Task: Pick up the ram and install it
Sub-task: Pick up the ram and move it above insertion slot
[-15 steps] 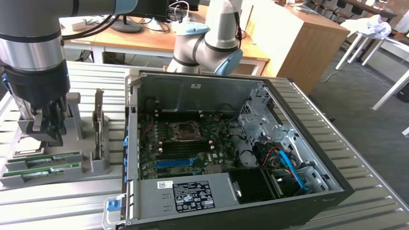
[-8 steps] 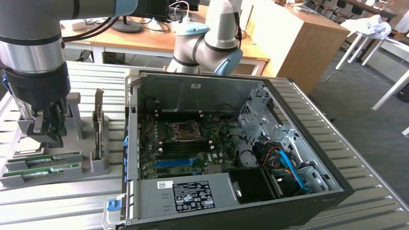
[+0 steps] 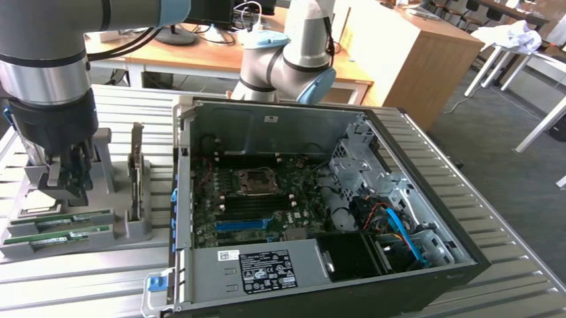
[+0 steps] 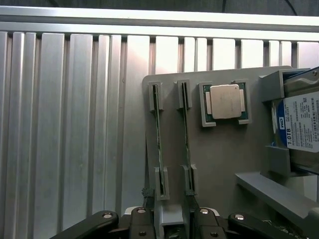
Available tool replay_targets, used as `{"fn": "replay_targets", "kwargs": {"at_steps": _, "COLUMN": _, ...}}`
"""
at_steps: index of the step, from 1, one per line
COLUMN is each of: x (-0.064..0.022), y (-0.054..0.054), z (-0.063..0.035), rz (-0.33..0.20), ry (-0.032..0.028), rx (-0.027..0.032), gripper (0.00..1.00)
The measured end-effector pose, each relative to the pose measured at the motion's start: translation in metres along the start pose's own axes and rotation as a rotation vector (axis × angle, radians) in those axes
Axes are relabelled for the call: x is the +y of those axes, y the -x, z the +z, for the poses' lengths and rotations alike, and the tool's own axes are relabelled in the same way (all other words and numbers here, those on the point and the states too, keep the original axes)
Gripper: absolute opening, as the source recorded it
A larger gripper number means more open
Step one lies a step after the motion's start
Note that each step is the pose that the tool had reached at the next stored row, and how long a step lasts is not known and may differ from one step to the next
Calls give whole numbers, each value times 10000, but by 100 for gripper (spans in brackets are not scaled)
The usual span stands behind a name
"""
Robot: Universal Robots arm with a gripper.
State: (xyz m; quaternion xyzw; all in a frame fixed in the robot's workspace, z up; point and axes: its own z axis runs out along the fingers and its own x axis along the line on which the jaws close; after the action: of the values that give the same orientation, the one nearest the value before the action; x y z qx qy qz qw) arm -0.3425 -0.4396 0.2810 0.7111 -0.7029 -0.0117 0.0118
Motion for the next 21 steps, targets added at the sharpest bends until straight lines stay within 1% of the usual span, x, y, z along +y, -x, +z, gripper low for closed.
{"fn": "replay_targets", "kwargs": {"at_steps": 21, "x": -4, "y": 0, "z": 116, "rz": 1, "ry": 0, "rx": 31, "gripper": 36}}
